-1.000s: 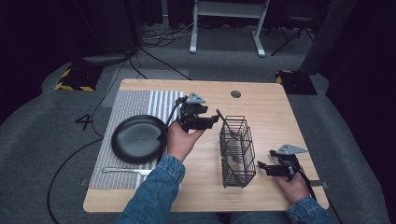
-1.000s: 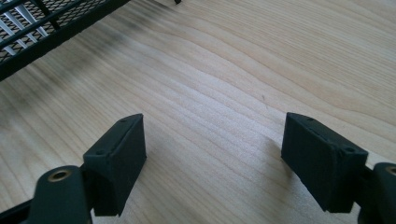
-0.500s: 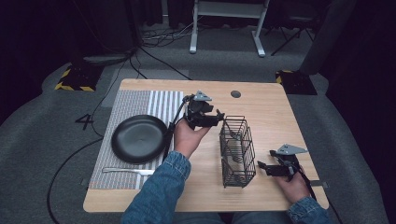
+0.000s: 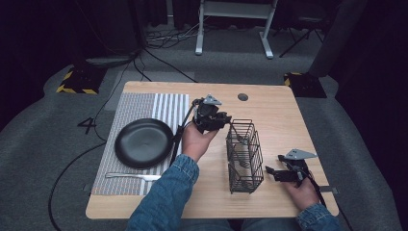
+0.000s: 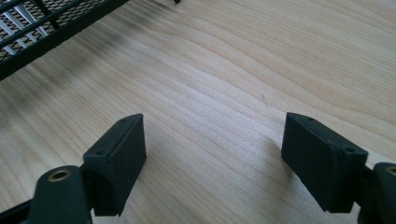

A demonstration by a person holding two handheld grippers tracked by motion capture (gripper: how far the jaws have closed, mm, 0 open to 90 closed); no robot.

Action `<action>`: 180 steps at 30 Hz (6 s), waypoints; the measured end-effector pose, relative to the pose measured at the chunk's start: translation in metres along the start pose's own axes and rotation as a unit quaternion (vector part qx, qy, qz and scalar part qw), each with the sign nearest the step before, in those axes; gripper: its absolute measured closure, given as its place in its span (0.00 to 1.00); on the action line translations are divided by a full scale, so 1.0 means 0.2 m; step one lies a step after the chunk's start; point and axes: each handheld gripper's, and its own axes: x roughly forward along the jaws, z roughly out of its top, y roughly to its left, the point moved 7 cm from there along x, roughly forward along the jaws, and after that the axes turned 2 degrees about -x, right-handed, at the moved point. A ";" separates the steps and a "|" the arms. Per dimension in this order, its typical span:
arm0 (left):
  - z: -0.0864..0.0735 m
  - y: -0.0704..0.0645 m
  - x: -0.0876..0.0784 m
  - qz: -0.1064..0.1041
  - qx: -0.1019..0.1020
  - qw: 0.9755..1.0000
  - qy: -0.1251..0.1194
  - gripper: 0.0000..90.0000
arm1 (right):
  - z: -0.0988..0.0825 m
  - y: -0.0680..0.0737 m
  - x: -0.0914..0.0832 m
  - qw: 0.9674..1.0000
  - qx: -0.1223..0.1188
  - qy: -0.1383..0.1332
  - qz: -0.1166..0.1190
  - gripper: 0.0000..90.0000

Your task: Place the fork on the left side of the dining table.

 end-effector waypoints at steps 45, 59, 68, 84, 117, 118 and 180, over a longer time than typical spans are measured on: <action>0.26 -0.16 -0.51 0.004 0.031 0.998 -0.051 0.96 | 0.00 0.00 0.00 1.000 0.001 0.000 0.000 0.25; 0.32 -0.03 -0.70 0.021 0.020 0.997 -0.077 0.96 | 0.00 0.00 0.00 1.000 0.001 0.000 0.000 0.25; 0.33 0.13 -0.82 0.046 0.010 0.995 -0.091 0.96 | 0.00 0.00 0.00 1.000 0.001 0.000 0.000 0.25; 0.29 0.50 -0.92 0.068 -0.032 0.991 -0.112 0.96 | 0.00 0.00 0.00 1.000 0.002 0.000 -0.002 0.24; 0.05 1.07 -0.85 0.118 -0.152 0.979 -0.071 0.96 | 0.00 -0.01 0.00 1.000 0.009 0.001 -0.010 0.23; 0.03 1.08 -0.84 0.117 -0.157 0.978 -0.068 0.96 | 0.00 -0.01 0.00 1.000 0.009 0.001 -0.010 0.23; -0.37 1.45 -0.74 0.133 -0.257 0.957 -0.009 0.74 | 0.00 -0.01 0.00 1.000 0.013 0.002 -0.013 0.23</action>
